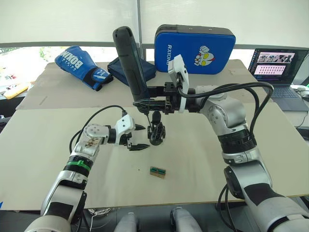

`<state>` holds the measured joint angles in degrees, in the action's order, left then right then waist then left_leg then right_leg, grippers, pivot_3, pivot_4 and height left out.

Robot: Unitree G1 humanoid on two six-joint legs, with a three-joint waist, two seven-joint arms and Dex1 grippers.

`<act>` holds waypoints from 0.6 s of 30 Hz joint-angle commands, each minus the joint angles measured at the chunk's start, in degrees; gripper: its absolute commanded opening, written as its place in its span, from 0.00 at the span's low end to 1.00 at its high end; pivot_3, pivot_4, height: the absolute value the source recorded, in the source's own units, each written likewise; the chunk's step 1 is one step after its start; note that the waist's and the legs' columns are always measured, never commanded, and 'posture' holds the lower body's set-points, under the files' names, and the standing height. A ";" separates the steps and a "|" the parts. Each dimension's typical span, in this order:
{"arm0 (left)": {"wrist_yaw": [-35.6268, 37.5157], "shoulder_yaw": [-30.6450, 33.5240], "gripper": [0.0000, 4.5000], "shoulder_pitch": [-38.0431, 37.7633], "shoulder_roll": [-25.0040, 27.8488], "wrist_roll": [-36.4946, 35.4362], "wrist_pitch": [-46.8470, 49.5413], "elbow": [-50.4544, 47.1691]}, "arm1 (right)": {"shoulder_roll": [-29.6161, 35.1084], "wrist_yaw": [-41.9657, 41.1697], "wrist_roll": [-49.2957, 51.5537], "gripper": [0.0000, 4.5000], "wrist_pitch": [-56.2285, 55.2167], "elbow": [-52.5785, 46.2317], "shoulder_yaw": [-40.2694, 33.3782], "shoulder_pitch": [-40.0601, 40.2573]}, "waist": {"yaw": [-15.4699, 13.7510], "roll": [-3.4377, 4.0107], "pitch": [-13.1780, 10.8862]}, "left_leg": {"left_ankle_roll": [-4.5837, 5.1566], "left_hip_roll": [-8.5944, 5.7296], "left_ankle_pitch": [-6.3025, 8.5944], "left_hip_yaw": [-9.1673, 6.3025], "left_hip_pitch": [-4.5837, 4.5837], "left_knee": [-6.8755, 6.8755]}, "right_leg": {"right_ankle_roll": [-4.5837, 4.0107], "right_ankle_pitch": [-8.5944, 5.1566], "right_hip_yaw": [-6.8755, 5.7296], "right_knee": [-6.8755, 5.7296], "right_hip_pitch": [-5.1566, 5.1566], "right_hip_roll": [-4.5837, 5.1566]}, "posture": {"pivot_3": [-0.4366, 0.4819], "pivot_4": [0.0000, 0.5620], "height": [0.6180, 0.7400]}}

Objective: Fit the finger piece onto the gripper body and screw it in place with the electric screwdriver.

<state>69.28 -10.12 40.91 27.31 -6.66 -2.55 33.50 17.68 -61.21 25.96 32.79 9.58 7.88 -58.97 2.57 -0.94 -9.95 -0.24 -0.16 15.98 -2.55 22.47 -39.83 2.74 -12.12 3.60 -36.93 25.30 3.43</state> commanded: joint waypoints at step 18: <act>0.24 0.71 1.00 0.88 0.25 -0.20 -0.17 -1.39 | 1.14 -1.12 0.24 0.43 -2.93 -2.11 -1.57 0.36 | -0.01 0.00 0.00 | 0.00 0.00 0.00 0.00 0.00 -0.01 | 0.00 0.00 0.00 -0.01 -0.01 0.00 | 0.48 0.27 1.00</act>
<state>69.36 -10.12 40.91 27.31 -6.67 -2.54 33.49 18.31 -61.92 25.65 31.60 9.58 7.88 -58.05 2.56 -0.95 -9.95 -0.24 -0.17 15.98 -2.55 22.47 -39.83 2.74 -12.12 3.60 -36.93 25.29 3.44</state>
